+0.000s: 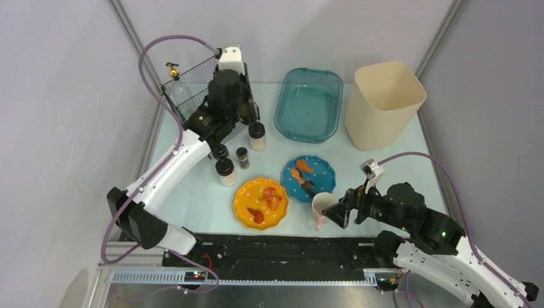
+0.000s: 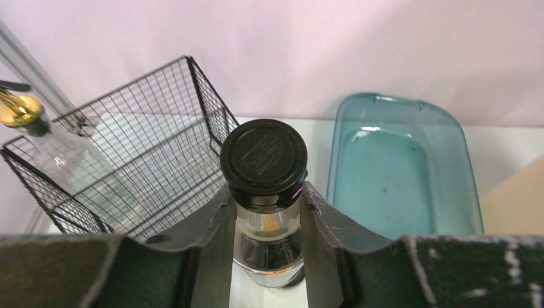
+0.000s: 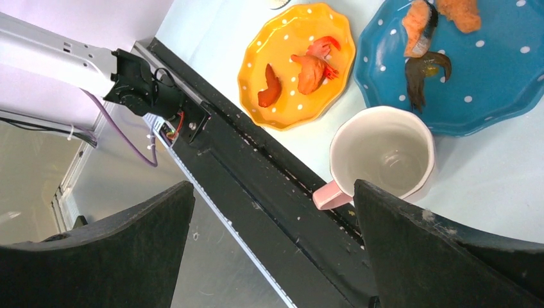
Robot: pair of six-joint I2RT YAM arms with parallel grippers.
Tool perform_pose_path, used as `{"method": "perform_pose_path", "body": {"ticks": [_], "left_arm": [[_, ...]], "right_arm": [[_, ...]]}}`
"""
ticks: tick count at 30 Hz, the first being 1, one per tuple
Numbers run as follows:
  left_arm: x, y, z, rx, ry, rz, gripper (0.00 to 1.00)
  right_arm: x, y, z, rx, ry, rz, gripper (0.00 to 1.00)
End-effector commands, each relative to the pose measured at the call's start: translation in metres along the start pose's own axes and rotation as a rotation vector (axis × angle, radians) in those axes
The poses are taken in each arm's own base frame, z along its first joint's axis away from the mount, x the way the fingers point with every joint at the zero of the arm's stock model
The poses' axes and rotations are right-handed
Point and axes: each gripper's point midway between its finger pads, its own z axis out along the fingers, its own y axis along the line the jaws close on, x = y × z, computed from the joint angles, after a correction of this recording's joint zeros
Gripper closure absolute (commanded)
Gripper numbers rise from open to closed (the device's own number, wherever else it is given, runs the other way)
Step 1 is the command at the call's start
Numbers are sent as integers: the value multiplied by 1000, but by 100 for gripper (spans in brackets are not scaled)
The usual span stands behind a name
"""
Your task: Clear the kitchen counter
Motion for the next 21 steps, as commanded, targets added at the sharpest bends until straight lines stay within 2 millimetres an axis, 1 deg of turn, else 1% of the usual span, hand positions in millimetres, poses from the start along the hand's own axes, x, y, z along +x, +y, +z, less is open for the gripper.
{"method": "perform_pose_path", "body": {"ticks": [1, 3, 4, 5, 6, 7, 8, 9, 10, 11, 12, 13, 14, 15, 16, 19, 21], "left_arm": [[-79, 15, -2, -6, -176, -84, 100], [-91, 25, 3, -33, -197, -87, 100], [-101, 31, 7, -46, -214, -95, 100], [-112, 35, 6, -51, -234, -105, 100], [-114, 40, 12, -68, -236, -101, 100], [-125, 44, 12, -75, -258, -108, 100], [-124, 48, 19, -94, -254, -95, 100], [-134, 51, 19, -103, -272, -98, 100], [-130, 54, 26, -129, -264, -76, 100], [-139, 56, 26, -138, -284, -79, 100], [-136, 58, 35, -158, -277, -66, 100], [-146, 61, 34, -171, -302, -65, 100], [-143, 61, 44, -184, -295, -40, 100], [-157, 64, 42, -197, -323, -49, 100], [-152, 64, 54, -211, -313, -26, 100], [-167, 66, 69, -247, -344, -15, 100], [-171, 72, 79, -273, -354, -6, 100]], "right_arm": [[-9, 10, 2, -43, -25, -24, 1], [-8, 12, 3, -54, -20, -24, 1], [-9, 13, 3, -59, -21, -24, 1], [-9, 13, 4, -60, -19, -24, 1], [-9, 14, 4, -64, -20, -26, 1], [-10, 15, 4, -66, -20, -28, 1], [-11, 16, 4, -70, -24, -31, 1], [-11, 16, 5, -73, -24, -33, 1], [-12, 17, 5, -78, -29, -40, 0], [-14, 19, 6, -85, -33, -43, 1], [-14, 19, 6, -89, -33, -50, 1], [-15, 21, 7, -96, -35, -53, 0], [-15, 22, 8, -99, -31, -57, 0], [-15, 22, 8, -103, -31, -60, 0], [-14, 23, 9, -106, -27, -63, 1], [-14, 24, 11, -114, -22, -66, 1], [-14, 26, 12, -122, -20, -71, 1]]}}
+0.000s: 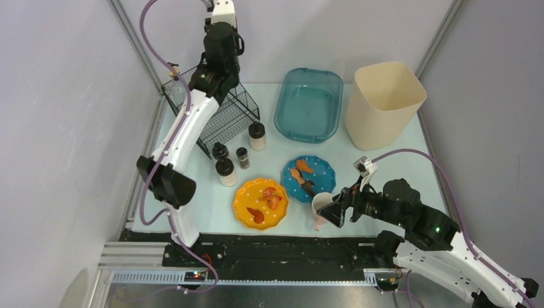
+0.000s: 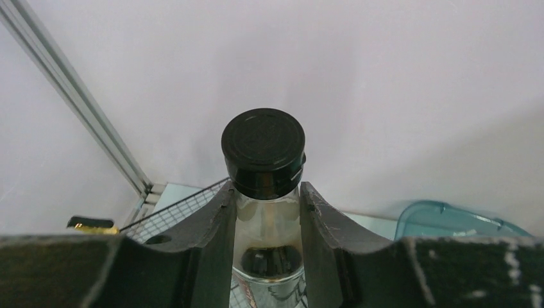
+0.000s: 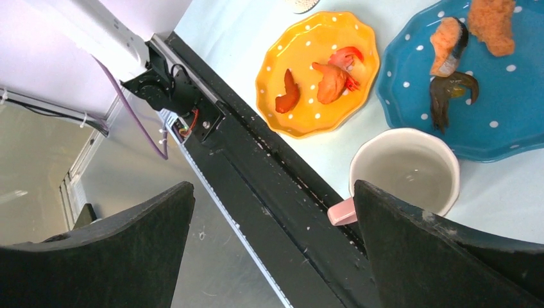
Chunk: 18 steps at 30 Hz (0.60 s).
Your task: Clear the kitchen counter
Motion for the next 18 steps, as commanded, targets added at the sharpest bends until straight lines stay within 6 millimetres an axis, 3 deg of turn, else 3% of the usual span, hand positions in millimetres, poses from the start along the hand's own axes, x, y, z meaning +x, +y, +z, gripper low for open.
{"method": "perform_pose_path", "body": {"ticks": [1, 7, 18], "left_arm": [[-82, 26, 6, -82, -215, -83, 100], [-73, 43, 41, -143, -228, -107, 100], [-55, 81, 79, -202, -233, -104, 100]], "right_arm": [[-11, 14, 3, -65, -30, -37, 0], [-15, 21, 12, -102, -26, -65, 1], [-29, 25, 20, -109, -74, -68, 1]]}}
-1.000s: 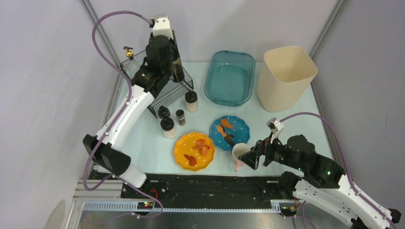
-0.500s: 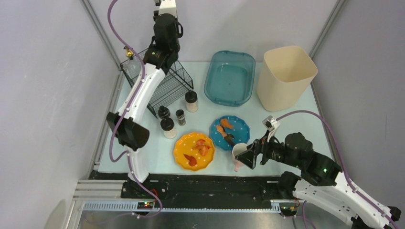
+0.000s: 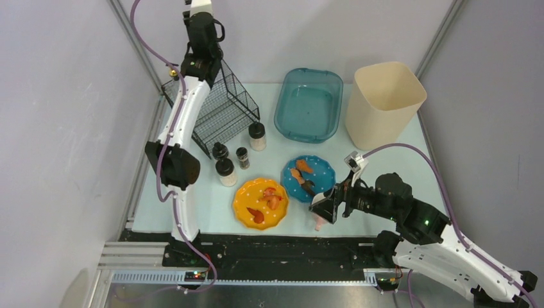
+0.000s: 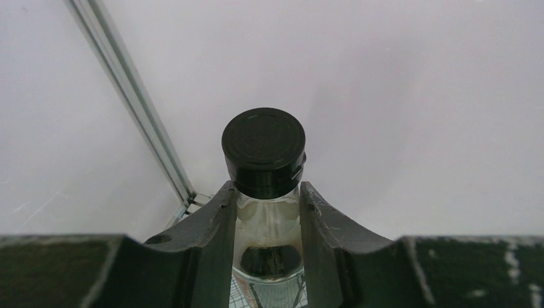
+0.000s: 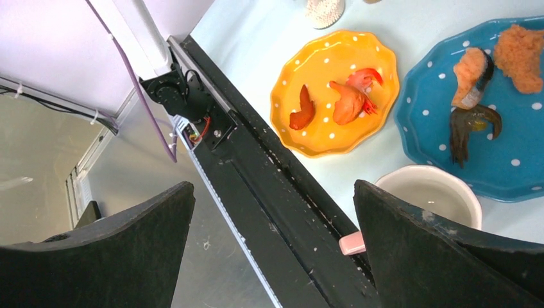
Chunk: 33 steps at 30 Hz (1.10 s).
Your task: Clear the kitchen counter
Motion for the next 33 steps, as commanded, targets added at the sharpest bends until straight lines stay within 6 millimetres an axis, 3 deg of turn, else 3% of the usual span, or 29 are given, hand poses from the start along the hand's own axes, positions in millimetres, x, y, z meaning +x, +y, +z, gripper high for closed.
{"method": "perform_pose_path", "body": {"ticks": [1, 16, 33], "left_arm": [[-68, 22, 4, -31, -194, -145, 100], [32, 17, 42, -58, -30, -141, 100], [121, 16, 29, -71, 136, -144, 100]], "right_arm": [[-20, 11, 1, -46, -78, -37, 1], [-9, 1, 9, -5, -36, -27, 1], [1, -3, 7, -3, -17, -11, 0]]}}
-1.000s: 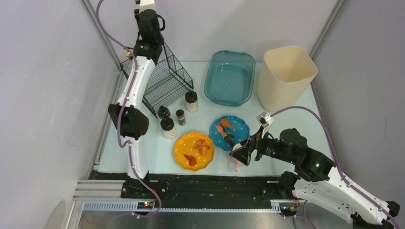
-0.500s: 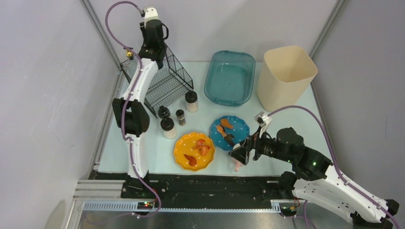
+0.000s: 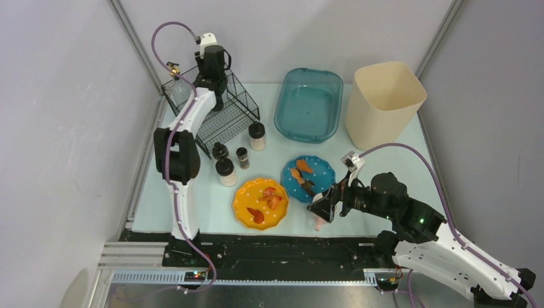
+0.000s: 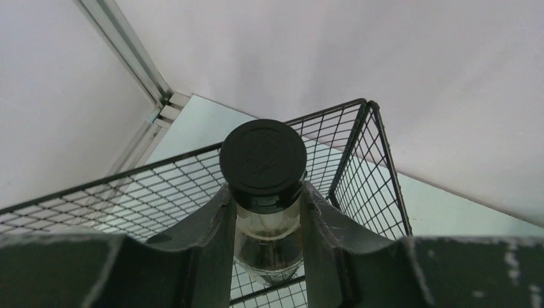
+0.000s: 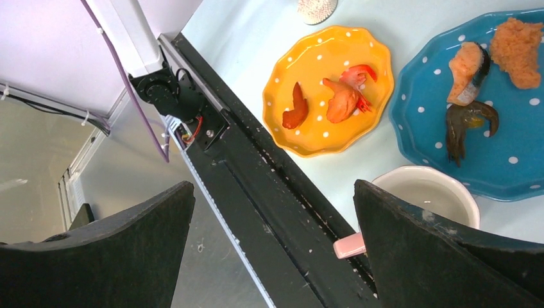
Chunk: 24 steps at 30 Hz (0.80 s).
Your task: Clear the kitchen counter
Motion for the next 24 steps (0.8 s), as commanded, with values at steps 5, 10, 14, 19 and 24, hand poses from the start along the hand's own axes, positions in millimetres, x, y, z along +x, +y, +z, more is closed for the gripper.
{"method": "perform_pose_path", "body": {"ticks": [5, 10, 14, 19, 24], "left_arm": [[-46, 13, -23, 10, -109, -157, 100], [-35, 16, -30, 17, -86, -159, 67], [-38, 17, -42, 57, -85, -156, 34], [-63, 23, -66, 102, -133, -179, 2], [-87, 23, -98, 168, -173, -183, 0]], "right_arm": [[1, 2, -5, -15, -15, -6, 1], [2, 1, -6, -11, -12, 0, 1], [2, -1, -6, 1, -14, -1, 1], [3, -6, -7, 23, -17, -6, 1], [5, -10, -9, 48, -10, -2, 1]]}}
